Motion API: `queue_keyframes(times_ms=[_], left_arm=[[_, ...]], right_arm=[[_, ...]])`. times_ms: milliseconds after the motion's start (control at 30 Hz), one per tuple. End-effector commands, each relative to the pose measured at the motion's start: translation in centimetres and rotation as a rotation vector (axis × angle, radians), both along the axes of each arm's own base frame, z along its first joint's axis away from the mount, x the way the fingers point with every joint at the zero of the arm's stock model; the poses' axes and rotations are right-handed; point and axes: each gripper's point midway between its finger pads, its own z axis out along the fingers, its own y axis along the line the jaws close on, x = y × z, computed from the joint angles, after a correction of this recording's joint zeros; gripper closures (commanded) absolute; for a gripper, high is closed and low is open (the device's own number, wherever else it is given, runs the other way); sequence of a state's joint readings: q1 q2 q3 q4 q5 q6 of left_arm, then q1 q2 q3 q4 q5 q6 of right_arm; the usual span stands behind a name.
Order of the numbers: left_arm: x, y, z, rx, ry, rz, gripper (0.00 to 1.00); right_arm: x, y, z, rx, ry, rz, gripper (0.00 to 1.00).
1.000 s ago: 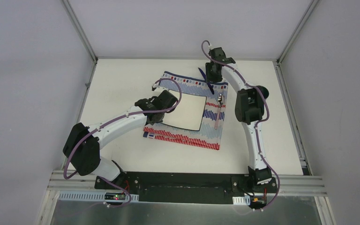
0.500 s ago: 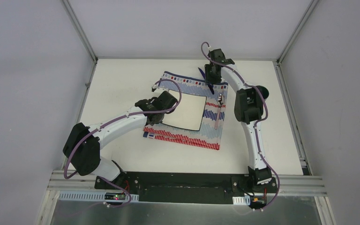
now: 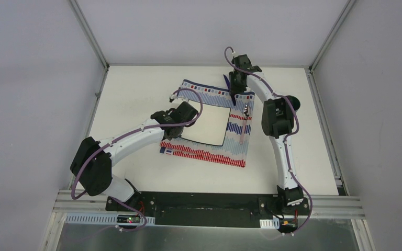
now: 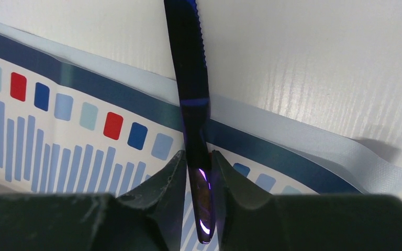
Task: Set the dinner table for one person
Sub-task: Move the knife to the napkin.
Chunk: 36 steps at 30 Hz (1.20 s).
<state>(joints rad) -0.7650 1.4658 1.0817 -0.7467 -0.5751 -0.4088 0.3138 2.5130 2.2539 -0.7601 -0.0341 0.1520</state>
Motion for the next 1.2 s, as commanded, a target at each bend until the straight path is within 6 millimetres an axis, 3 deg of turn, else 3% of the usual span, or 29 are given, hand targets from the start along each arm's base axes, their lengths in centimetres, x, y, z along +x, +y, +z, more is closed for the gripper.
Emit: queue_keyframes(times_ms=[0,100,267,567,1167], left_arm=[[0.3,-0.1,0.5,-0.017,-0.036,0.010,0.84],[0.3,-0.1,0.3,-0.020,-0.036,0.009,0.84],[0.2,-0.3,0.0,-0.031,-0.036,0.003,0.84],[0.0,-0.5,-1.0,-0.045,-0.026,-0.013,0.84],[-0.3,0.0,0.4,-0.071,-0.073,-0.029,0.83]], right_arm=[[-0.6,1.0,-0.6,0.030,0.025,0.016,0.69],[-0.9,1.0,-0.9,0.022,0.037,0.022,0.62],[-1.7,1.2,-1.7,-0.005,0.062,0.035,0.61],[-2.9,1.2,-3.1,-0.041,0.101,0.047,0.71],[-7.0,0.3,-5.9,-0.220,0.214,0.067,0.71]])
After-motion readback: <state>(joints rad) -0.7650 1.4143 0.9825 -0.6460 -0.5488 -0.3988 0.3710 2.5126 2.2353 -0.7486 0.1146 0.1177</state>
